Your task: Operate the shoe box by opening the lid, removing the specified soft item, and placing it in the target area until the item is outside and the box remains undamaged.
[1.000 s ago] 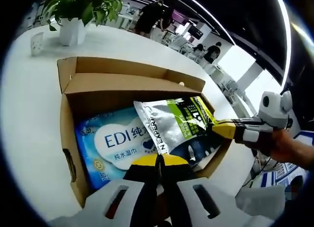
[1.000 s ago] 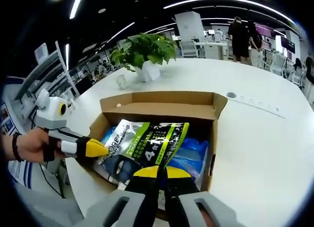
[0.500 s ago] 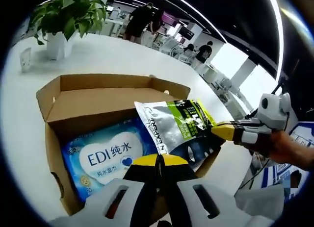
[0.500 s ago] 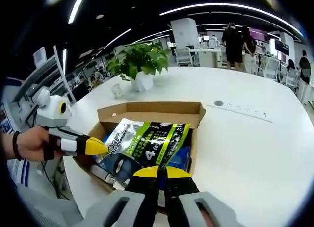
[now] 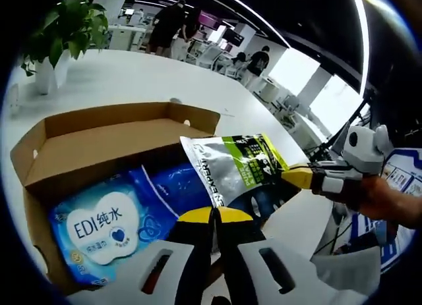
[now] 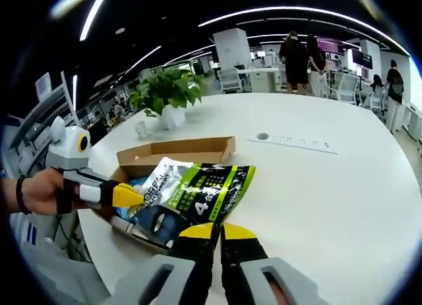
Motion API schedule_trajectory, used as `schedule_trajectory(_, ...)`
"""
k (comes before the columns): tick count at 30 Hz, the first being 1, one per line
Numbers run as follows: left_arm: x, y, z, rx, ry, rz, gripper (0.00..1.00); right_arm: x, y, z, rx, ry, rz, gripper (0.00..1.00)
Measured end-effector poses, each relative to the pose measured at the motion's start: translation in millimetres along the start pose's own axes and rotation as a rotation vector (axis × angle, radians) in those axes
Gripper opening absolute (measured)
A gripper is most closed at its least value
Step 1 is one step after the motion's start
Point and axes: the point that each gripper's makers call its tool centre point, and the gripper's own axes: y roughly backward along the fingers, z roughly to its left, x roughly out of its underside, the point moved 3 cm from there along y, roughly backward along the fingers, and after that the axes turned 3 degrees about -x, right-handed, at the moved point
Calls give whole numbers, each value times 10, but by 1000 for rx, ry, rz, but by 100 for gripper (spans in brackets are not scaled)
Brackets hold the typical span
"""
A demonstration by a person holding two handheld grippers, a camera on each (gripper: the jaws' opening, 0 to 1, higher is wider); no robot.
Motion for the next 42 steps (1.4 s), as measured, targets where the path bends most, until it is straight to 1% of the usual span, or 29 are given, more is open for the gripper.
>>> schedule_trajectory(10,36,-292,-413,45,-43,34,0,137,302,-361,53,-51,-16,0)
schedule_trajectory(18,70,-478,-627,75,-49,56,0,270,501,-602,83,-78,-18,0)
schedule_trajectory(22,129,-547,-753,86,-61,68,0,343,574,-685,95,-88,-15,0)
schedule_trajectory(28,196,-625,-878,100,-59,80,0,452,675,-807,106,-107,-12,0)
schedule_trajectory(38,246,-770,-1072,107,-67,90,0,541,758,-998,115,-122,-7,0)
schedule_trajectory(42,272,-834,-1116,106,-65,94,0,578,777,-1081,115,-125,-3,0)
